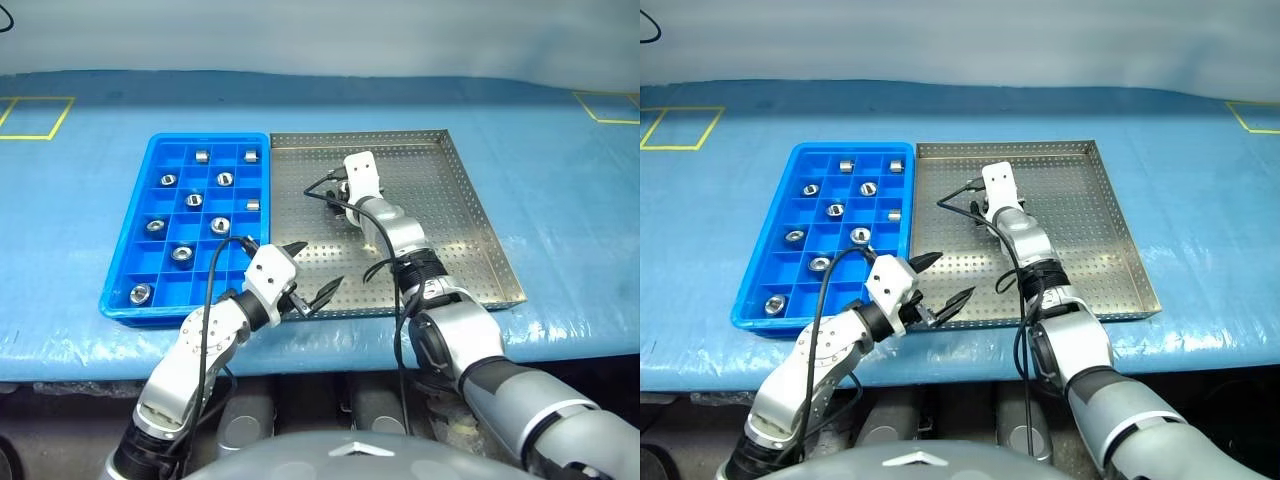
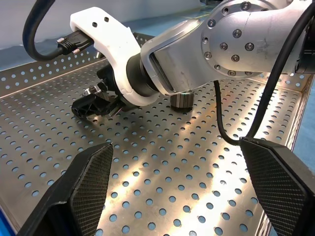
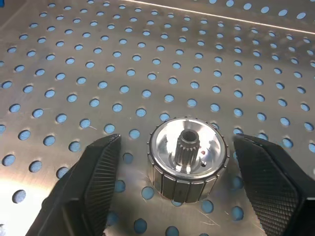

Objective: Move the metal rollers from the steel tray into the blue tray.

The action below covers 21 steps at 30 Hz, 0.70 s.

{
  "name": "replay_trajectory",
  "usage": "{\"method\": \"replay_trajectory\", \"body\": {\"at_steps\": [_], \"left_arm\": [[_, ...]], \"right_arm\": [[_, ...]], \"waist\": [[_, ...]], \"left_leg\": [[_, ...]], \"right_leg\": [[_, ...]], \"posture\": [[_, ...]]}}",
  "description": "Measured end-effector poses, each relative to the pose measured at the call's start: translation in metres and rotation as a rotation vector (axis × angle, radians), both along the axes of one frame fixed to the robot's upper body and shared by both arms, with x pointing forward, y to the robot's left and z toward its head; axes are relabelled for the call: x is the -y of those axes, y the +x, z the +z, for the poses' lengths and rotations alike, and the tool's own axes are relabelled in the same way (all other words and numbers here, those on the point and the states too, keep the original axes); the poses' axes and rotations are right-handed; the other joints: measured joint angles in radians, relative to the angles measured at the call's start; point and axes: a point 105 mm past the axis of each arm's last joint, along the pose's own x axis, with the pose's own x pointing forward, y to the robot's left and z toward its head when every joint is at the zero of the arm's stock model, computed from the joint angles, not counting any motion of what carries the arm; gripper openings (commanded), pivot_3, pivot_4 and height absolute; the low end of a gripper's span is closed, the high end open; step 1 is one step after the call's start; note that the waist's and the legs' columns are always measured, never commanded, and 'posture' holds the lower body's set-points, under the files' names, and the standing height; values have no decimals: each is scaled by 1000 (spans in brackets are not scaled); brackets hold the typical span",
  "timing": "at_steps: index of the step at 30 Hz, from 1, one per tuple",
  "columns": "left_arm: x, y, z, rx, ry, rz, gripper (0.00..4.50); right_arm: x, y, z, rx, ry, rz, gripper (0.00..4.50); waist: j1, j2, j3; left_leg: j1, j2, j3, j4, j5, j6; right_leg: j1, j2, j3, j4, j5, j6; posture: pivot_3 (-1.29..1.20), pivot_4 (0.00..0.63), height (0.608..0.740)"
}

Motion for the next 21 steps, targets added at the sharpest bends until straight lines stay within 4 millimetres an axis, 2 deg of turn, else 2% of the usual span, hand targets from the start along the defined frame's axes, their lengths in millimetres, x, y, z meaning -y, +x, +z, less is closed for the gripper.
{"method": "replay_trajectory", "body": {"at_steps": [4, 5, 10, 13, 15, 18, 21], "left_arm": [[-1, 1, 0, 1, 0, 8, 4500], [-1, 1, 0, 0, -1, 10, 4500], [-6, 3, 0, -3, -16, 57, 4500], [-19, 8, 3, 8, -31, 129, 4500], [-30, 10, 7, 25, -36, 175, 4500], [-52, 7, 18, 59, -47, 268, 4500], [-70, 3, 22, 80, -20, 334, 4500]], "right_arm": [[-4, -1, -1, 4, 9, 12, 1797], [-4, -1, -1, 4, 10, 13, 1707], [-5, -6, 1, 22, 36, 28, 1711], [-12, -12, 19, 80, 67, 79, 1711], [-24, -17, 40, 144, 89, 136, 1711], [-52, -33, 75, 239, 114, 285, 1711], [-82, -50, 90, 272, 134, 415, 1711]], "waist": [[0, 0, 0], [0, 0, 0], [0, 1, 0], [-2, 3, 2], [-5, 4, 3], [-6, 4, 3], [1, 4, 2]], "left_leg": [[0, 0, 0, 0, 0, 0], [0, 0, 0, 0, 0, 0], [-2, 0, 0, 0, 0, 0], [-3, 0, -1, -1, 0, 0], [-3, 1, -1, -1, 0, 0], [-2, 2, -1, -2, 0, 0], [-2, 2, -3, -2, 0, 0]], "right_leg": [[0, 0, 0, 0, 0, 0], [0, 0, 0, 0, 0, 0], [-2, 0, 0, 0, 0, 0], [-3, 0, 0, 0, 3, 4], [-4, 0, 0, 0, 3, 4], [-4, 1, 0, 0, 2, 4], [-3, 2, -2, 0, 1, 2]], "posture": [[110, 150, 740], [103, 150, 740], [100, 150, 740], [100, 150, 740], [111, 150, 740], [147, 150, 740], [186, 150, 740]]}}
